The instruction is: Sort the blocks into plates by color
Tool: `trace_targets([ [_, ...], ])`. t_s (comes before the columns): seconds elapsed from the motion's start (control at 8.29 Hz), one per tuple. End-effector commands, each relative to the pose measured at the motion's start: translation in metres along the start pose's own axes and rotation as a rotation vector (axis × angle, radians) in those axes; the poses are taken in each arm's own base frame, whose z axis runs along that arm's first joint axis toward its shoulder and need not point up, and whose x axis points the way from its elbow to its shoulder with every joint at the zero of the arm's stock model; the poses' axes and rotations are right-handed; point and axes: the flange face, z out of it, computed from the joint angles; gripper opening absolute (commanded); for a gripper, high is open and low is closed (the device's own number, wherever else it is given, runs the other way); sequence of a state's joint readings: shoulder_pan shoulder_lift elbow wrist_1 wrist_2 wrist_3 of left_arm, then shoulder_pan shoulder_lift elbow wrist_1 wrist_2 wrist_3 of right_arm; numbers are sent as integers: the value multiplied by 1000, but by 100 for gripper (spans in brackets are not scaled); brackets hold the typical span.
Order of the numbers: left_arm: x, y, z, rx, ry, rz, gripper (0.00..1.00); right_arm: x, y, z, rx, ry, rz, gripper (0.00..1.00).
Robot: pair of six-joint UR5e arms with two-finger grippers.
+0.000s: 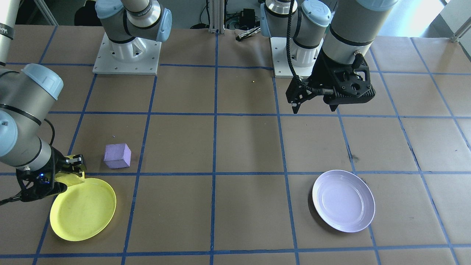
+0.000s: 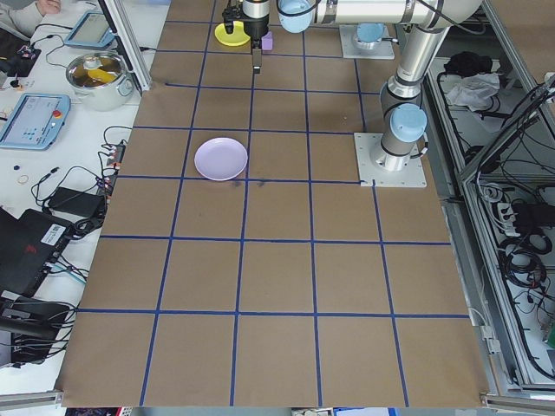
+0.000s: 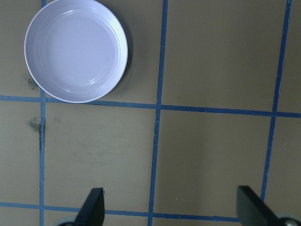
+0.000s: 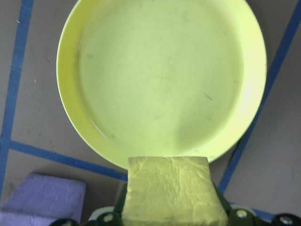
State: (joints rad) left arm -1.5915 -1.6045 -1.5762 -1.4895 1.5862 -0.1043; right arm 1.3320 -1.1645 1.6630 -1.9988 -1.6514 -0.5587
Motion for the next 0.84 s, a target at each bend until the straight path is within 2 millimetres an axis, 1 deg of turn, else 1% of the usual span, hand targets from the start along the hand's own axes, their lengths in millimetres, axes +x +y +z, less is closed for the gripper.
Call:
trace_targets([
  [0.0, -3, -1, 0, -1, 0, -5, 100, -6, -39, 27, 24, -14, -27, 40],
  [0.12, -7, -3, 1, -1, -1, -14, 100, -6, -40, 30, 24, -14, -41, 63],
  [0.24, -9, -3, 1, -1, -1, -19, 100, -5, -41, 29, 43, -6, -45, 94],
  [0.36, -10, -3, 1, -2, -1, -21, 100, -6, -41, 29, 47, -4, -40, 100],
  [0.48, -10, -3, 1, -1, -2, -18, 100, -8, -40, 23, 48, -3, -30, 100],
  [0.6, -9, -3, 1, -1, -1, -19, 100, -20, -40, 20, 38, -6, 24, 100],
  [0.72, -10, -4, 0, 0, 1, -21, 100, -42, -38, 8, 16, -15, 87, 100],
])
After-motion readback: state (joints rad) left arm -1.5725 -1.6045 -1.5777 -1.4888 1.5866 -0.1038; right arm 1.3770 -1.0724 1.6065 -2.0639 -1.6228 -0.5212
